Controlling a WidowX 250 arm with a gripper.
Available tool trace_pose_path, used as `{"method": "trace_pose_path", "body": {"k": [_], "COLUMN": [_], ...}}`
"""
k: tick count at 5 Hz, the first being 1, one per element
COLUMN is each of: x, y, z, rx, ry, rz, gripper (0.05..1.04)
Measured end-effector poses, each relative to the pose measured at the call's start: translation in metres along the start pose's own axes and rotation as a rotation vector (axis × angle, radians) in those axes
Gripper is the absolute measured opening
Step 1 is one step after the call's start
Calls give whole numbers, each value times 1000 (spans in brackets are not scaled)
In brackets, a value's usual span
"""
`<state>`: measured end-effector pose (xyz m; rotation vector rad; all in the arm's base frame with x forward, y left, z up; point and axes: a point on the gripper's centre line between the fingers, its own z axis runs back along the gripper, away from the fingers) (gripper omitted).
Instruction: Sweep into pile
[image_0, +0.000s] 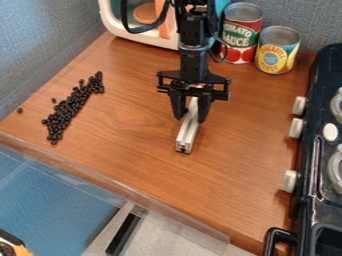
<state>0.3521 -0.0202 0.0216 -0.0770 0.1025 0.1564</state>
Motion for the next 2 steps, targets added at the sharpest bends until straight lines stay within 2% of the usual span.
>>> {"method": "trace_pose_path", "body": {"k": [1,2], "x": [-6,-15], "y": [-3,-3], "z": [4,53], "rx": [-27,-95], "ry": [4,-93], "rz": [-25,-30], "gripper": [964,1007]}}
